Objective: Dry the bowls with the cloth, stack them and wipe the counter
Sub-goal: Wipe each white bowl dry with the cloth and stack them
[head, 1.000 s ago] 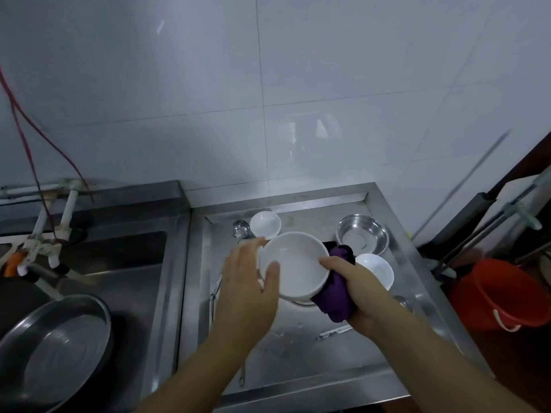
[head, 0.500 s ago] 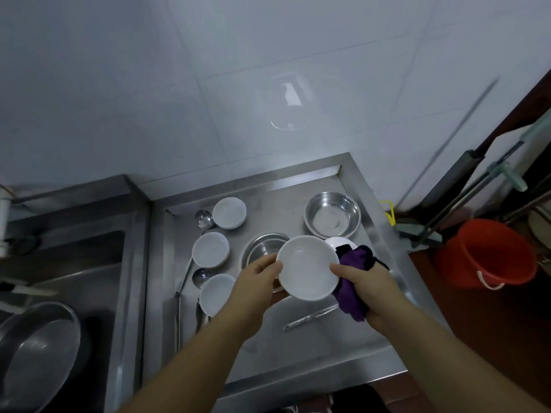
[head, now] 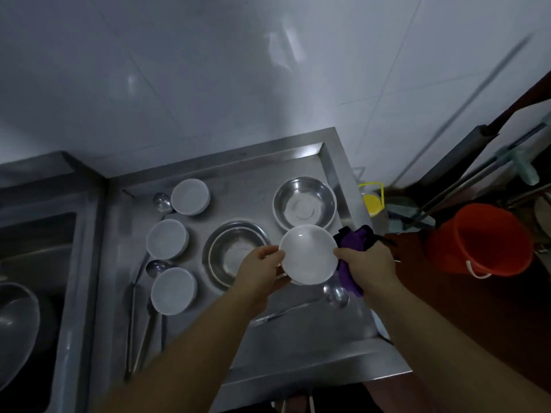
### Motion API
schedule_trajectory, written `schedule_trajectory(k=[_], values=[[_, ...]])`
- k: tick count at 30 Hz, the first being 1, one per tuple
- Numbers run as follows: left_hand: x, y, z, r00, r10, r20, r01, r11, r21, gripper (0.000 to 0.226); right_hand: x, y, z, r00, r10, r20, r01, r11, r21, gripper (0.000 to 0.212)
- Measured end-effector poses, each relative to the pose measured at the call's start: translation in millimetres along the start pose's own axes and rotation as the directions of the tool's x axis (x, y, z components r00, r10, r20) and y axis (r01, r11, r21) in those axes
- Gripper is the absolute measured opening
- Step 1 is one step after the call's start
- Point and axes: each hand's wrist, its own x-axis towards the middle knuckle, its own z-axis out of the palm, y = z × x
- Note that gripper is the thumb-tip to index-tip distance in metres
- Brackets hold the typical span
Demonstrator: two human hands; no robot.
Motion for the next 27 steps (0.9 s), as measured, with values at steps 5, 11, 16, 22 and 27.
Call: schedule_trajectory(k=[5,11,16,22,27], values=[[26.7,-11.0,14.2,0.995,-0.036,-0.091,0.039,0.999,0.035,0.008,28.0,12.3,6.5,0.999,0.029,0.024,-0.026,0.992,-0.126,0.027],[50.4,-24.3,15.1,0.984,-0.035,-0.172,0.049,0.996,0.074,0.01,41.1,28.1,20.2,0.995,0.096,0.009,-0.093,0.982,-0.165,0.025],[63.3,-38.5,10.0,0.964,0.045,-0.262,0.007,0.981,0.193,0.017,39.9,30.6,26.2,0.991,0.131,0.033,-0.119,0.962,-0.244,0.037],[64.9,-41.5,12.1,0.953,0.126,-0.275,-0.03,0.944,0.328,0.037,33.8,27.3,32.4,0.997,0.072,0.021,-0.062,0.95,-0.306,0.03],[62.5,-41.1,10.8,0.957,0.131,-0.258,-0.038,0.941,0.336,0.026,29.9,29.6,33.1,0.999,0.036,0.015,-0.03,0.952,-0.304,0.033]])
